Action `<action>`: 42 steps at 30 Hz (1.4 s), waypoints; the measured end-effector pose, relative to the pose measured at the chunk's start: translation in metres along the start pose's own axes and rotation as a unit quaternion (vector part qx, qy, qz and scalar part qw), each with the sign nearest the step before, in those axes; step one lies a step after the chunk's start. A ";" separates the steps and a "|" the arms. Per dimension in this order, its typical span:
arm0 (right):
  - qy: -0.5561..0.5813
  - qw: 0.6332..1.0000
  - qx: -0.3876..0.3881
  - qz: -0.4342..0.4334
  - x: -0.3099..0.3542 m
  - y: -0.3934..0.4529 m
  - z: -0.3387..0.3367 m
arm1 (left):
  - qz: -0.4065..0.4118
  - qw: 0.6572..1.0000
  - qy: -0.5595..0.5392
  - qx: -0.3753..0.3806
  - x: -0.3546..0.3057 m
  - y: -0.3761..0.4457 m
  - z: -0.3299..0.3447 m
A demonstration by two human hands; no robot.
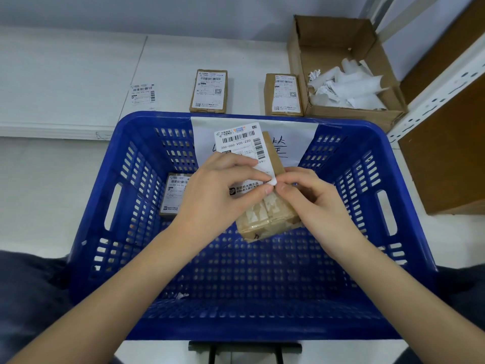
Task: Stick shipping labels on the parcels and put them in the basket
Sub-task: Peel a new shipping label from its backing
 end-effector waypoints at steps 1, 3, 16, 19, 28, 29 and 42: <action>-0.002 1.000 0.000 0.000 0.000 0.000 0.000 | 0.000 1.000 0.001 0.000 0.000 0.000 0.000; -0.004 1.000 0.001 0.000 0.000 0.000 0.000 | -0.002 1.000 0.002 0.001 0.001 0.000 0.000; 0.004 1.000 -0.004 0.008 0.000 -0.001 0.000 | -0.001 1.000 -0.002 -0.003 0.001 0.001 0.001; 0.008 1.000 -0.004 0.008 0.000 -0.001 0.000 | -0.002 1.000 -0.002 -0.002 0.001 0.001 0.001; 0.002 1.000 -0.004 0.004 -0.001 0.000 0.000 | -0.007 1.000 0.005 0.000 0.001 0.000 0.001; 0.002 1.000 -0.005 0.003 -0.001 0.000 0.000 | -0.007 1.000 0.005 0.001 0.001 0.000 0.002; -0.029 0.999 -0.003 -0.031 0.001 -0.001 -0.001 | -0.022 1.000 0.010 0.002 -0.002 -0.002 0.003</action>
Point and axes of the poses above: each hand's wrist, its own y-axis towards the middle knuckle, its own z-axis out of the palm, x = y × z, the point moved 7 cm from there along y, towards the middle knuckle
